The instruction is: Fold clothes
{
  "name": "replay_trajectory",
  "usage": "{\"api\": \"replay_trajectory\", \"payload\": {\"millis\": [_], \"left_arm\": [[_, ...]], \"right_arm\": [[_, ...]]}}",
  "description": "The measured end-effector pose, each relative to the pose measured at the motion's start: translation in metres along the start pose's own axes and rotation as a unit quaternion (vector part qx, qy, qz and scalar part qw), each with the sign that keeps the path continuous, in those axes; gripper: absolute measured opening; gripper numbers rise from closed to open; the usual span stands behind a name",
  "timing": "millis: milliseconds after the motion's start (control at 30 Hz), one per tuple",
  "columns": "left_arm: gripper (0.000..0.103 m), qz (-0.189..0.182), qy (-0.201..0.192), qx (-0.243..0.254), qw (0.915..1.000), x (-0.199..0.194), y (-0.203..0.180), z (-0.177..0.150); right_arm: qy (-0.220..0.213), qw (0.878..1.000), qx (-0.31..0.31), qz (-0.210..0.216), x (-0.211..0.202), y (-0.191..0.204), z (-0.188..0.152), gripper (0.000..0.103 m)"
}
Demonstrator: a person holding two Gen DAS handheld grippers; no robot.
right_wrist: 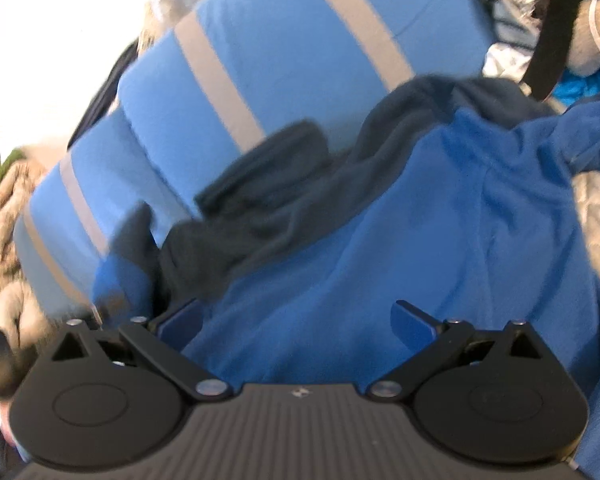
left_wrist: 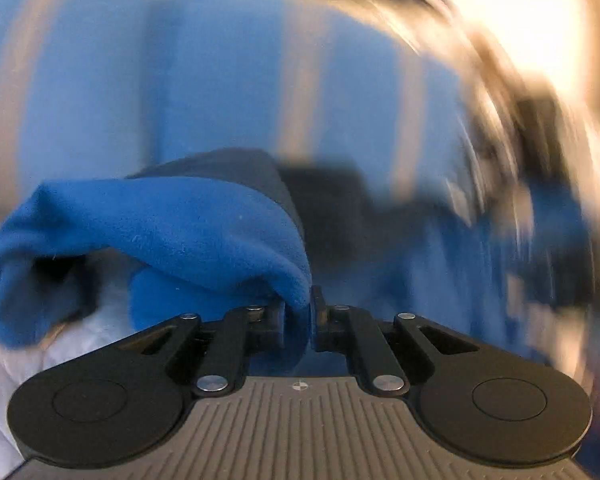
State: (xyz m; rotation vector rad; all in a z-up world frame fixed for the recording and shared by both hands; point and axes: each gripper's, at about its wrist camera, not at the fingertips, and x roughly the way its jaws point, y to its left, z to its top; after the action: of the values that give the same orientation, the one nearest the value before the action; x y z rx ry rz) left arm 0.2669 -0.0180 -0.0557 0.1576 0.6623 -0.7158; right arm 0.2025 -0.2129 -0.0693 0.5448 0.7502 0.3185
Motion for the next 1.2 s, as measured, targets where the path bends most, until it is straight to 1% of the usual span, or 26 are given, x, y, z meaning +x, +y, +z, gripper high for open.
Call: {"api": "replay_trajectory", "payload": {"millis": [33,67,100,167,267,400,433,500,533,567,633,700,767,833,900,933,967,1000,1033,1067,1100,1167,1200], "left_arm": [[0.007,-0.003,0.019,0.043,0.9989,0.004,-0.02,-0.006],[0.007,-0.006,0.037,0.086,0.9956,0.008,-0.039,-0.012],[0.007,-0.009,0.056,0.129,0.99,0.012,-0.059,-0.018],[0.007,-0.024,0.082,0.167,0.9823,0.014,-0.079,-0.033],[0.007,-0.013,0.099,0.203,0.9741,0.014,-0.091,-0.048],[0.008,0.014,0.103,0.236,0.9663,0.006,-0.103,-0.057],[0.011,0.021,0.101,0.237,0.9659,0.007,-0.104,-0.057],[0.012,0.027,0.105,0.239,0.965,0.009,-0.101,-0.055],[0.016,0.029,0.107,0.24,0.9645,0.01,-0.099,-0.054],[0.019,0.023,0.105,0.23,0.9672,0.007,-0.096,-0.052],[0.044,0.005,0.095,0.199,0.9753,0.0,-0.086,-0.046],[0.053,-0.016,0.077,0.16,0.9839,-0.006,-0.072,-0.035],[0.055,-0.043,0.052,0.112,0.9915,-0.017,-0.056,-0.023],[0.058,-0.072,0.02,0.051,0.9959,-0.031,-0.035,-0.012],[0.06,-0.087,-0.013,-0.026,0.9958,-0.043,-0.009,-0.006],[0.06,-0.089,-0.028,-0.072,0.993,-0.045,0.006,-0.003],[0.061,-0.087,-0.039,-0.119,0.9883,-0.046,0.021,-0.003],[0.061,-0.081,-0.047,-0.166,0.9817,-0.045,0.036,-0.003],[0.061,-0.067,-0.053,-0.213,0.9732,-0.044,0.051,-0.006],[0.061,-0.051,-0.059,-0.261,0.9622,-0.043,0.066,-0.009],[0.061,-0.038,-0.066,-0.305,0.9494,-0.041,0.08,-0.013],[0.061,-0.027,-0.078,-0.386,0.9187,-0.033,0.105,-0.024],[0.061,-0.031,-0.087,-0.428,0.8993,-0.03,0.117,-0.031]], "right_arm": [[-0.008,1.0,0.004,-0.003,-0.002,-0.002,0.002,0.103],[-0.015,1.0,0.009,-0.005,-0.004,-0.005,0.003,0.103],[-0.015,1.0,0.015,-0.006,-0.005,-0.007,0.004,0.103],[-0.014,1.0,0.026,-0.007,-0.006,-0.012,0.005,0.103],[-0.007,0.999,0.032,-0.008,-0.006,-0.015,0.005,0.103],[-0.002,1.0,0.02,-0.011,-0.004,-0.012,0.005,0.103],[0.001,1.0,0.017,-0.011,-0.004,-0.01,0.004,0.103],[0.006,1.0,0.01,-0.011,-0.002,-0.007,0.002,0.103],[0.01,1.0,0.005,-0.008,-0.001,-0.005,0.001,0.103],[0.012,1.0,0.001,-0.005,-0.001,-0.004,0.0,0.103],[0.014,1.0,-0.003,-0.001,-0.001,-0.002,0.0,0.103],[0.01,1.0,0.0,-0.004,-0.002,-0.003,0.001,0.103],[0.011,1.0,0.009,-0.009,-0.002,-0.007,0.002,0.103],[0.016,1.0,0.016,-0.01,0.0,-0.01,0.002,0.103],[0.02,1.0,0.015,-0.009,0.001,-0.009,0.001,0.103],[0.022,1.0,0.014,-0.008,0.002,-0.009,0.001,0.103],[0.021,1.0,0.01,-0.006,0.002,-0.007,0.001,0.103],[0.021,1.0,0.007,-0.005,0.001,-0.006,0.001,0.103],[0.02,1.0,0.004,-0.005,0.001,-0.005,0.001,0.103],[0.02,1.0,0.002,-0.004,0.001,-0.004,0.0,0.103],[0.02,1.0,-0.001,-0.002,0.001,-0.003,0.0,0.103],[0.021,1.0,-0.004,-0.001,0.001,-0.002,-0.001,0.103],[0.022,1.0,-0.005,0.0,0.001,-0.001,-0.002,0.103]]}}
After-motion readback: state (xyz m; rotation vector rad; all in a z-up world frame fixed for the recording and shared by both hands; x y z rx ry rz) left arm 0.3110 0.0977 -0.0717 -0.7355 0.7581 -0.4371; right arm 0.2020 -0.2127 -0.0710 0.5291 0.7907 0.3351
